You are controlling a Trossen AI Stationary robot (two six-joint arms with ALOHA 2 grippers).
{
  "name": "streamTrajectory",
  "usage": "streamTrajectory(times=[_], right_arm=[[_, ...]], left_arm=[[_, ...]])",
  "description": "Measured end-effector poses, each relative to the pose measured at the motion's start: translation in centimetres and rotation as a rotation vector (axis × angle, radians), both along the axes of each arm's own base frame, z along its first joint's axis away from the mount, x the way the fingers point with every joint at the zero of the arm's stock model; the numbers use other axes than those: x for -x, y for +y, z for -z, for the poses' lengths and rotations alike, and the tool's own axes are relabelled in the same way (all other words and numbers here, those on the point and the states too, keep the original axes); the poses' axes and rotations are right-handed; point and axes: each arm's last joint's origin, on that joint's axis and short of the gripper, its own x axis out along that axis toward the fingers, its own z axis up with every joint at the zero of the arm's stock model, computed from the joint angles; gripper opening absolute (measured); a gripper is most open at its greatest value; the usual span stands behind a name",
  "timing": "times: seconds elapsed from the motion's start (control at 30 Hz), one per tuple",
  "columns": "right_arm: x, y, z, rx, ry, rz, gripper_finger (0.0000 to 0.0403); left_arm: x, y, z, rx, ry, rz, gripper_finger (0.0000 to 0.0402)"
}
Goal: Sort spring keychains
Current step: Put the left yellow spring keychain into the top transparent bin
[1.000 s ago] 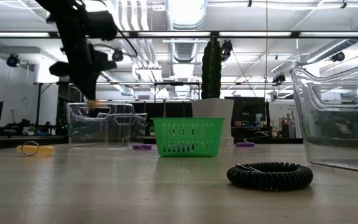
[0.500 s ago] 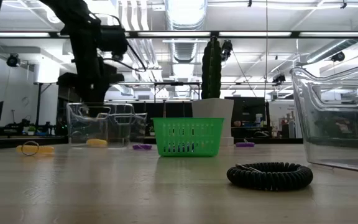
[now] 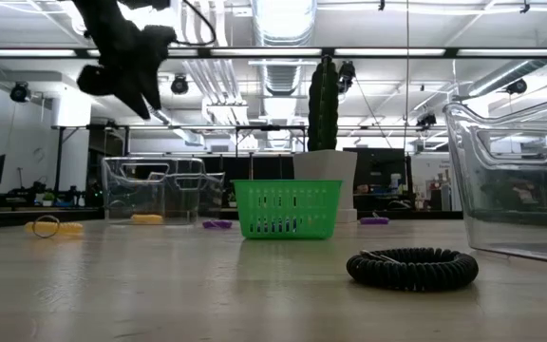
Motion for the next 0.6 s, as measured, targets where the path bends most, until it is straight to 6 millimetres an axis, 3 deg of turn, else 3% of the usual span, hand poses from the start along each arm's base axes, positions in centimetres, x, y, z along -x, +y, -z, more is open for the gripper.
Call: streamTrajectory(times=[0.37,0.6], right_arm=[[2.0,-0.3,-1.2,0.035,0.011,-0.006,0.0233],[2.1,-0.3,-1.1,0.038,0.025,-0.009,0.0233]], left_arm=[[-0.4,-9.0,0.3,0.192,-0.003,0.214,0.0133],[-1.4,-11.1,2.7,0.195,0.163,0.176,0.0133]])
